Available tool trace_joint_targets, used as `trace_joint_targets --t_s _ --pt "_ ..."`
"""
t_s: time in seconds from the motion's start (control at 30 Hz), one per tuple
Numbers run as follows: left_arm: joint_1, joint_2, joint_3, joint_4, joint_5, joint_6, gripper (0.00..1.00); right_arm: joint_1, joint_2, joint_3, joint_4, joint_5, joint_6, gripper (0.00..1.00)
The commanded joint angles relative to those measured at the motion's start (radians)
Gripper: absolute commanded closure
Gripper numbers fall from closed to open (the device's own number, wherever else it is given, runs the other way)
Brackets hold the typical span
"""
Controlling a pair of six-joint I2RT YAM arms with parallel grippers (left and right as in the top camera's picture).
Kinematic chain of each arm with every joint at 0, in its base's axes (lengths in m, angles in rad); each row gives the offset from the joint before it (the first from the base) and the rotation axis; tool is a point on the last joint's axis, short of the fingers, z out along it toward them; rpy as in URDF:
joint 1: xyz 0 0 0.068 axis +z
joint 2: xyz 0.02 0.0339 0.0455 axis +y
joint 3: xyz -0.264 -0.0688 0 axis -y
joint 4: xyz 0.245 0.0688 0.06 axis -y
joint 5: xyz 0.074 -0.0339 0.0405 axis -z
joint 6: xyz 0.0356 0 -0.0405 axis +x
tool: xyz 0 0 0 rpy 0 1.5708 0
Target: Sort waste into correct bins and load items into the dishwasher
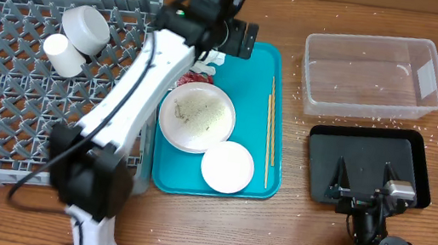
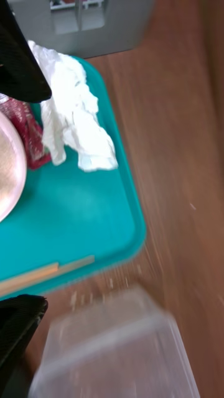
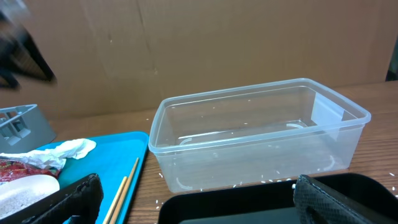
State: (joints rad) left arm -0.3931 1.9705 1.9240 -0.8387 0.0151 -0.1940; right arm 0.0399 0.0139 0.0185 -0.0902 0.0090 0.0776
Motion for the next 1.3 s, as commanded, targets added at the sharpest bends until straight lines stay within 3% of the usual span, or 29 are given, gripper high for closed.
trace_joint_targets --t_s 0.0,0.27,0.57,0.63,0.8,1.1,1.27 --pt "-0.006 -0.104 0.027 -0.036 0.099 0.022 0.00 0.005 -0.010 -0.010 0.006 0.013 -0.003 0.00" --pt "-0.006 -0.110 0.027 -0.176 0.111 0.022 0.00 0.005 -0.010 -0.010 0.006 0.013 -0.003 0.00" --pt "-0.006 -0.110 0.027 -0.137 0.169 0.062 0.00 0.005 -0.010 -0.010 0.006 0.013 -0.003 0.00" --pt "-0.006 -0.100 0.027 -0.098 0.142 0.119 0.00 0.005 -0.010 -0.010 0.006 0.013 -0.003 0.00" --pt "-0.006 -0.060 0.027 -0.026 0.012 0.120 0.01 0.005 -0.010 -0.010 0.006 0.013 -0.003 0.00" --pt "-0.006 0.119 0.027 0.095 -0.171 0.120 0.13 0.005 -0.010 -0.010 0.006 0.013 -0.003 0.00" --pt "-0.006 0.184 0.027 0.140 -0.183 0.133 0.17 0.005 -0.010 -0.010 0.006 0.013 -0.003 0.00"
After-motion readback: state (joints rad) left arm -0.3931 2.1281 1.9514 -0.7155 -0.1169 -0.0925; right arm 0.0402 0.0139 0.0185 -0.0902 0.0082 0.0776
